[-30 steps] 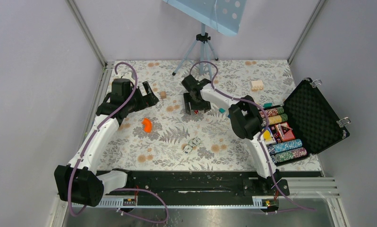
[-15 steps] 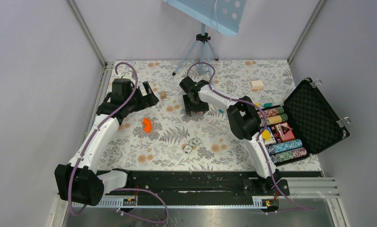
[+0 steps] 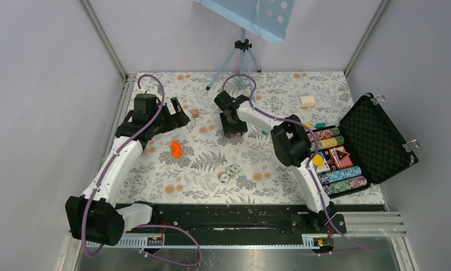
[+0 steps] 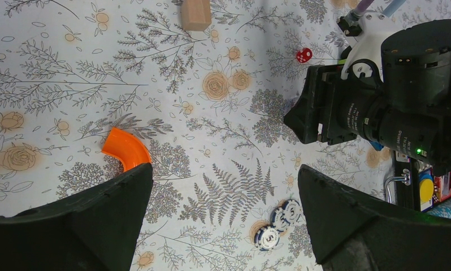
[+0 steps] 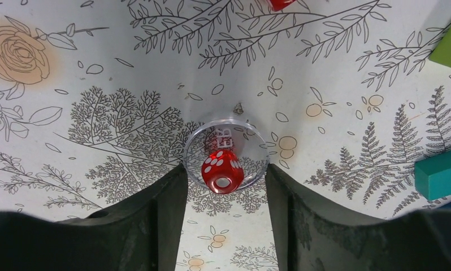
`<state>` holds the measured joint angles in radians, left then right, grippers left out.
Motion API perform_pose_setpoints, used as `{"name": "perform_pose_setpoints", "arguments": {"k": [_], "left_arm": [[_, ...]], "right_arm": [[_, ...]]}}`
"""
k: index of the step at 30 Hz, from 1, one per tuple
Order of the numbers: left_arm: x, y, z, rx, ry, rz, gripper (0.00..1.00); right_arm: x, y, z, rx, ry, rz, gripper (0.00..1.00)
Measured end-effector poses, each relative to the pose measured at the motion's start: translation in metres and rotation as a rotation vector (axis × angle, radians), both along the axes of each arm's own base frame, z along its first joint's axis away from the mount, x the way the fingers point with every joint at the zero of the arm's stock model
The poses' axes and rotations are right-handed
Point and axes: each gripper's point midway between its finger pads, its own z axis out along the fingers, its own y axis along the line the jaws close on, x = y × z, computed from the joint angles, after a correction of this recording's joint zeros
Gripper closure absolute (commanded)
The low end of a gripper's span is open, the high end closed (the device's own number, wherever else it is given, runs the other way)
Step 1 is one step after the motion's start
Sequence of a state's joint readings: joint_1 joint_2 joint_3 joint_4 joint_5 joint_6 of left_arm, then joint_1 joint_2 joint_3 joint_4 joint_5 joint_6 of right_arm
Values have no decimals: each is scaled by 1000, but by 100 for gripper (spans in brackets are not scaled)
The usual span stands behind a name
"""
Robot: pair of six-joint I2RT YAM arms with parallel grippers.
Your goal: Pack up texas hold em set
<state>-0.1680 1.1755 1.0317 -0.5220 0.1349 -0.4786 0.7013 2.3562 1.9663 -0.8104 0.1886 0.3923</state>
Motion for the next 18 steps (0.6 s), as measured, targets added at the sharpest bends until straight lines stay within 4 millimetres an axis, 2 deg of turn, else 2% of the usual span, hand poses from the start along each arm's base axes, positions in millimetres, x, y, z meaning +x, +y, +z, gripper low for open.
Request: {"name": "perform_pose_setpoints", "arguments": {"k": [6,13,18], "left_arm": [[0,0,0,0,0,0,1],[0,0,0,0,0,0,1],[0,0,-2,1,5,0,1]], "right_arm": [[0,0,0,-5,0,12,50],[-1,-1,1,3,-17,30,51],[-10,-7,1,16,-23,42,51]]}}
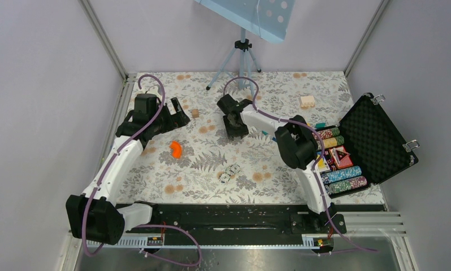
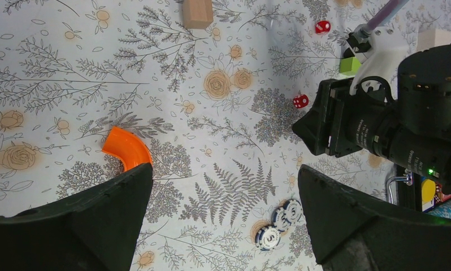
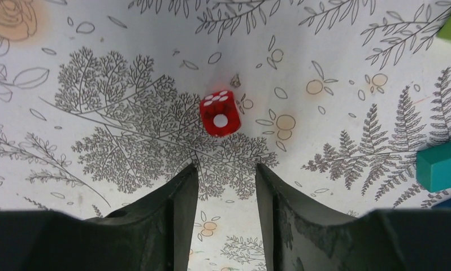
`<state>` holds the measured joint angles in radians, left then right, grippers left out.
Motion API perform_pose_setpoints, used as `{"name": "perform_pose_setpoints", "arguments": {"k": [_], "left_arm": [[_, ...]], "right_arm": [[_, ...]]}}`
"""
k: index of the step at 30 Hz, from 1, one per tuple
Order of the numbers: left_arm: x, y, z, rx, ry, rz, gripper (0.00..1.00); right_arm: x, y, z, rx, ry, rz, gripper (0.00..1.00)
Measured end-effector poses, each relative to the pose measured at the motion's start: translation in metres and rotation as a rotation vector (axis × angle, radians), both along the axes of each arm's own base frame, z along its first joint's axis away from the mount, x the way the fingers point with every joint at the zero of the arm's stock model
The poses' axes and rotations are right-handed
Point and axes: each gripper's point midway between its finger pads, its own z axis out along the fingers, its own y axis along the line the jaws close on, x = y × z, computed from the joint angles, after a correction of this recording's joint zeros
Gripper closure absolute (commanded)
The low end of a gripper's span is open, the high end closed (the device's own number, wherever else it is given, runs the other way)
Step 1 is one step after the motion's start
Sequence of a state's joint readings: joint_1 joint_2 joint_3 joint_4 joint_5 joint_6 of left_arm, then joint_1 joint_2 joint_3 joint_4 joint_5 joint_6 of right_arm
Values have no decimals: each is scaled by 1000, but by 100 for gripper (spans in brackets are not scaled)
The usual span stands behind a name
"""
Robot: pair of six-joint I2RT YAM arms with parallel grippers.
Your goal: Pack up texas hold em set
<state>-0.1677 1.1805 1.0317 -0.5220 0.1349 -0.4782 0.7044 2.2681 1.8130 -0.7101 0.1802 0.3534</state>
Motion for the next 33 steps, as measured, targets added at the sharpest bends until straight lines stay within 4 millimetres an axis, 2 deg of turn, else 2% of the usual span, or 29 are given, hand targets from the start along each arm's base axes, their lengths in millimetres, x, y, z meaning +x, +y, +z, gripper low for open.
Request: {"name": "perform_pose_setpoints", "arguments": {"k": [6,9,13,18,22,28,33], "left_arm": [[0,1,-3,2,11,2,1],[1,1,-3,2,11,2,1],[1,1,-5,3,17,2,1],[1,1,-6,4,21,3,1],[2,1,-7,4,24,3,4],[6,-10,-22,17,74,-24,6],[24,-47,-21,59,103,-91,6]], "right_arm": [[-11,-2,4,27,15,17,51],[-13,-3,9,36,8,20,46],[-12,-1,11,48,-2,23,36],[-10,0,15,53,-12,23,33],[-9,-5,27,57,-52,17,32],[-26,-39,82,99,-181,-34,30],[-43,-83,129,181,-292,-130,30]]}}
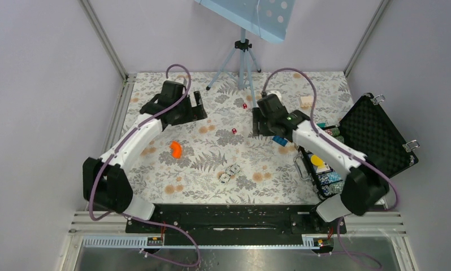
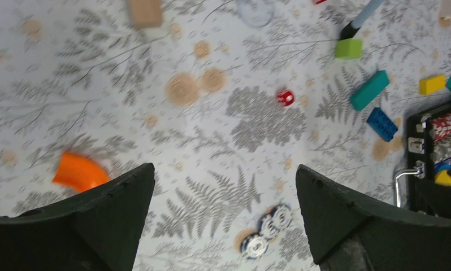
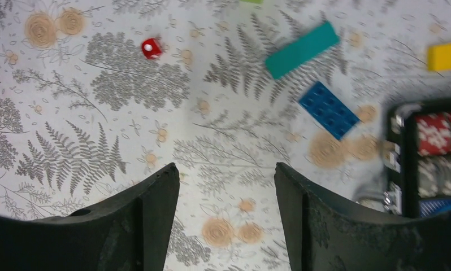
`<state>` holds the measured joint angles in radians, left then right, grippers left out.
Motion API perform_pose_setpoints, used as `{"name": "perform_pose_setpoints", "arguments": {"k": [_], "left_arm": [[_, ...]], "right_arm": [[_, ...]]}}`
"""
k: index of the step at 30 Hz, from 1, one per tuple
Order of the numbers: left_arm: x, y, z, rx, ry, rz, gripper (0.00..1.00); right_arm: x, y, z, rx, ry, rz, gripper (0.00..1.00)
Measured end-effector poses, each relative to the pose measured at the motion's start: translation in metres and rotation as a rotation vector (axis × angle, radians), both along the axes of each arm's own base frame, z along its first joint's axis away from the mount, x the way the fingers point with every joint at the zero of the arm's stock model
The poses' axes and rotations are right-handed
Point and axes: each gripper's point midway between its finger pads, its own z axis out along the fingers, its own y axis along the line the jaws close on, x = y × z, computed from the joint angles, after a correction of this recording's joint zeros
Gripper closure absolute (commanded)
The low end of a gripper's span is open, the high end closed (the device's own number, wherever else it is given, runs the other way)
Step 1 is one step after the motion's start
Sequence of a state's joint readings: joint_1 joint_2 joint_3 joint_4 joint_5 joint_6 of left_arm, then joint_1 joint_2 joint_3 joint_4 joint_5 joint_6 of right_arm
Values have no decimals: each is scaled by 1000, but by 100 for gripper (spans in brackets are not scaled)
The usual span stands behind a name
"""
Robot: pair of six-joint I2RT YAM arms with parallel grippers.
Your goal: Pack up texas hold em set
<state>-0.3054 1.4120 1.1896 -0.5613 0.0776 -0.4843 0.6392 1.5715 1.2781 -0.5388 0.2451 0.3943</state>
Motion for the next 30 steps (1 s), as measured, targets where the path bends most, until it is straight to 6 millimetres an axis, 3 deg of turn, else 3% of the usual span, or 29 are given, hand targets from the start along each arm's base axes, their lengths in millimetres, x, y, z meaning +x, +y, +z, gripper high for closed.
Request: {"name": "perform_pose_setpoints", "arguments": {"k": [6,13,16,20,30], "left_arm": [[49,-57,3,22,17,-24,9],[105,-101,-58,90,122,-6,10],[114,-110,-89,130,178,-7,9],[123,-115,-112,169,211,0,9],[160,-118,-115,246,134,24,8]], "right_arm": [[-36,-44,13,44,-61,-68,30],[-76,-72,2,77,-71,-111,30],[-86,-79,-4,86,-68,-125,30],[-94,-83,-7,97,-69,-137,30],[-105,-93,-12,106,-67,-152,30]]}}
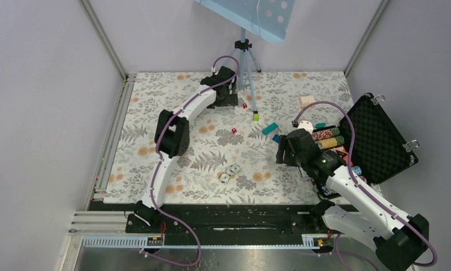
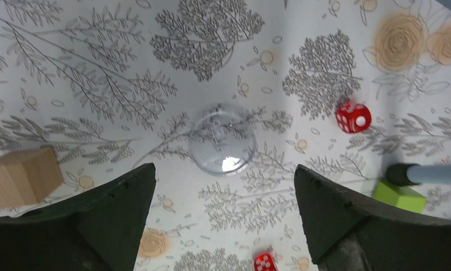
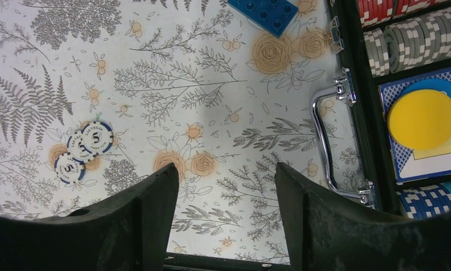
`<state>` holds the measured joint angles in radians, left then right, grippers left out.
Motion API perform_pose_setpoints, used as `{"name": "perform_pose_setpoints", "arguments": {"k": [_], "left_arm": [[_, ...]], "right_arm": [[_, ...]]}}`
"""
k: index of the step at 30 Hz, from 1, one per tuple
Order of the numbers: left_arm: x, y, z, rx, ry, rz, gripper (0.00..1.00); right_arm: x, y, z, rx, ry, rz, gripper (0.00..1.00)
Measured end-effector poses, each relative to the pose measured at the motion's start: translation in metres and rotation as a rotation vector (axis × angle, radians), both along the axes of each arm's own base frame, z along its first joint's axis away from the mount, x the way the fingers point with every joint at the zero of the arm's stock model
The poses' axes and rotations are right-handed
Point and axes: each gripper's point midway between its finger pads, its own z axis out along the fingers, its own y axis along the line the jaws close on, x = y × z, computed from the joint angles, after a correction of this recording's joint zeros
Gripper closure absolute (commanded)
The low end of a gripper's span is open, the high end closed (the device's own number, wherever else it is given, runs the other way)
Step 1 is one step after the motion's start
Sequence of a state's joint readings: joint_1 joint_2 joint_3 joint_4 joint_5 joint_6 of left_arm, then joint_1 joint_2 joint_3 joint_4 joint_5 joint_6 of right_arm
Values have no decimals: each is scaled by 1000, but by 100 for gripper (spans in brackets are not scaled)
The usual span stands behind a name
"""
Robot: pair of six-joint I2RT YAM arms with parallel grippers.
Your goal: Pack up texas hold em set
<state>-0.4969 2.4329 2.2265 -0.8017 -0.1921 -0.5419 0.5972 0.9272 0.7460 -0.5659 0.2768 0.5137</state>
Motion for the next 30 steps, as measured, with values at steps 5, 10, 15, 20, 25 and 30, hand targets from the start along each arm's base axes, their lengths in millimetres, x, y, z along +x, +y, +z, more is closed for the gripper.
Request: {"name": "perform_pose_setpoints", "arguments": {"k": [5,10,15,20,25,30], "left_arm": [[10,4,-15,59,-4,-13,1],[10,9,-39,111,27,-30,2],[12,12,-37,142,16,-50,12],[11,10,-38,159,12,-73,21],[7,3,-37,171,8,-103,31],[4,-4,-38,161,13,-128,47]], "right_arm": [[-5,-4,-4,-2,7,-3,30],[-7,-4,-7,1,14,-4,30],[-8,-6,-9,-4,20,-8,30],[-7,-7,-10,-6,25,-10,30],[-6,-8,-13,-13,36,-15,30],[-6,-8,-15,-17,43,-19,30]]}}
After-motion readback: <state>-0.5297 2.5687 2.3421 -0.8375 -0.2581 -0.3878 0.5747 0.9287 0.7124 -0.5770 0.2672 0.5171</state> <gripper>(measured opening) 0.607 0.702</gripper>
